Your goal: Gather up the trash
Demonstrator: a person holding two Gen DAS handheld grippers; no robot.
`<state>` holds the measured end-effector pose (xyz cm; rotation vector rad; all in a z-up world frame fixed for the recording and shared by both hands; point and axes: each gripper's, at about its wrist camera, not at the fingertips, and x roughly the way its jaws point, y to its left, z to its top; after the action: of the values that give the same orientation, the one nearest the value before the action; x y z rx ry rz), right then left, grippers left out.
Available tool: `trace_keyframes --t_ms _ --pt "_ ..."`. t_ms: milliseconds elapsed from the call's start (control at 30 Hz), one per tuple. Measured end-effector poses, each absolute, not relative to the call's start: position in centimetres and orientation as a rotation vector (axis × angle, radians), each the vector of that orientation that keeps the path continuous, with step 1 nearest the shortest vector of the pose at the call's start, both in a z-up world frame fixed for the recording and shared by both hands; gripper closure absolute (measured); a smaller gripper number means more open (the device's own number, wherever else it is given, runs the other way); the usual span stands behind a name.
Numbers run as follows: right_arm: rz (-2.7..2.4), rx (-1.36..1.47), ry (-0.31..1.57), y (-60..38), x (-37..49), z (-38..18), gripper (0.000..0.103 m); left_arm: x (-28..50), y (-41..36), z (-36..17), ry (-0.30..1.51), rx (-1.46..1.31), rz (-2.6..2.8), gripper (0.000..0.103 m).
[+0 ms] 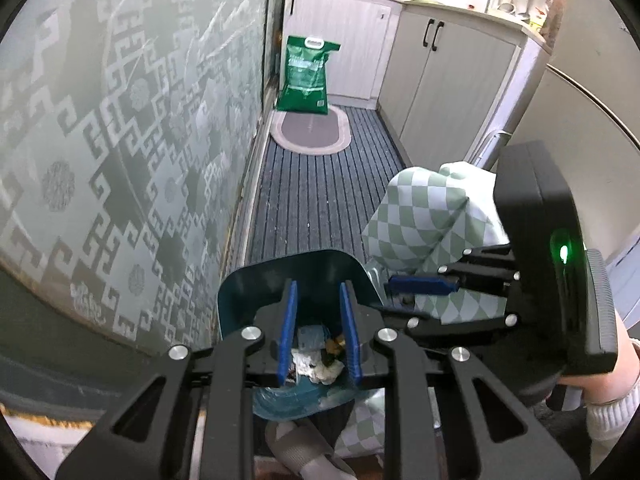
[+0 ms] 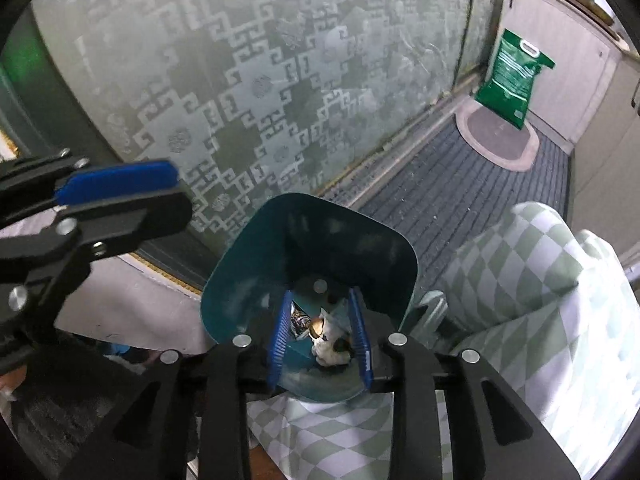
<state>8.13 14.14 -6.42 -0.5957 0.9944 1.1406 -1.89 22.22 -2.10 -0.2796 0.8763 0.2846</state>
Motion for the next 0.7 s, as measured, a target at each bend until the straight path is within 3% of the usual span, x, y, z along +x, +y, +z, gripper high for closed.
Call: trace_keyframes --t_ms 267,400,467,533,633,700 --pt "1.07 -0.535 0.963 11.3 9.3 -3.4 0.071 -2.3 20.6 -4.0 0.925 -0.243 0.282 0.079" --pt "1.038 -0.48 0.896 8.8 9.3 -0.1 0.057 -2.9 18.7 -4.8 0.909 -0.206 0.297 0.07" --pt "1.021 -0.445 0.861 7.0 9.1 1.6 0.056 -3.0 17.6 -4.7 0.885 -0.187 0.305 0.067" --pt "0.995 -0.409 0.819 4.7 8.9 3.2 0.049 -2.9 16.7 -4.5 0.853 -0.154 0.332 0.053" --pt "0.94 -0.378 0.761 1.3 8.3 4.8 0.046 -2.5 15.4 -4.5 0.816 -0.082 0.365 0.05" --pt "0.914 -0.337 0.729 -1.7 7.8 6.0 0.036 -2.4 15.0 -4.5 0.8 -0.08 0.362 0.041"
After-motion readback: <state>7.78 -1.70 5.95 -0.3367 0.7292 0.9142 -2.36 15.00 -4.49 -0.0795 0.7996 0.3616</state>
